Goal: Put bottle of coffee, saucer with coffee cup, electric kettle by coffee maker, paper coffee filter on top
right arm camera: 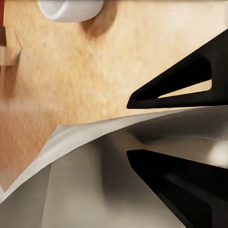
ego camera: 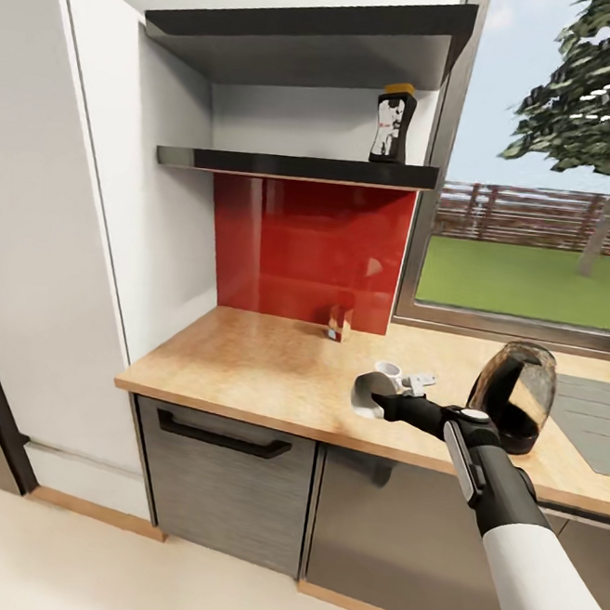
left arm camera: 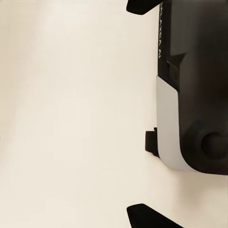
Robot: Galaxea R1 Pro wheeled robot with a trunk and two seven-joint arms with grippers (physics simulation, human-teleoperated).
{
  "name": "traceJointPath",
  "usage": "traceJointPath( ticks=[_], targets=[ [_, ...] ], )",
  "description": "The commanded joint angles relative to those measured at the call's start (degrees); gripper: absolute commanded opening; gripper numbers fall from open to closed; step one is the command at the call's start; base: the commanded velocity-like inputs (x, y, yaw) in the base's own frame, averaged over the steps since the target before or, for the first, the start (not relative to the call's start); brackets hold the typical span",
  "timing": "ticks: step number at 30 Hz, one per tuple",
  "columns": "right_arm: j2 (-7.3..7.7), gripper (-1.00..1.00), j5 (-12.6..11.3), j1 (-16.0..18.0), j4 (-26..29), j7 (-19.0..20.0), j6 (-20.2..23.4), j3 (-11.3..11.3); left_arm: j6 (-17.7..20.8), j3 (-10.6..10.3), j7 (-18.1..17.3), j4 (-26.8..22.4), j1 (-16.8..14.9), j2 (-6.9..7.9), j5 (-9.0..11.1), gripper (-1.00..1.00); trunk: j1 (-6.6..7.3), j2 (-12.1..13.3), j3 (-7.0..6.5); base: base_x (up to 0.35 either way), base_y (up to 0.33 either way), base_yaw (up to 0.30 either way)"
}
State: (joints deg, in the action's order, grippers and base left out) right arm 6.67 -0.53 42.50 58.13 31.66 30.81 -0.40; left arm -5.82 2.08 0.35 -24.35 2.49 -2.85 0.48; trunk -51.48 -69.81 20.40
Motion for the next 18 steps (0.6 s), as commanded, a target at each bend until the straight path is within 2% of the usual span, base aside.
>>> traceJointPath(
  ticks=[1, 18],
  targets=[
    [0.00, -1.00, -0.1, 0.0, 0.1, 0.2, 0.4, 0.0, -0.1, 0.2, 0.0, -0.1, 0.0, -0.05, 0.0, 1.00, 0.00, 0.0, 0.06, 0.000, 0.002, -0.040],
    [0.01, -1.00, -0.2, 0.0, 0.1, 0.2, 0.4, 0.0, -0.1, 0.2, 0.0, -0.1, 0.1, -0.05, 0.0, 1.00, 0.00, 0.0, 0.06, 0.000, 0.000, -0.007]
  ],
)
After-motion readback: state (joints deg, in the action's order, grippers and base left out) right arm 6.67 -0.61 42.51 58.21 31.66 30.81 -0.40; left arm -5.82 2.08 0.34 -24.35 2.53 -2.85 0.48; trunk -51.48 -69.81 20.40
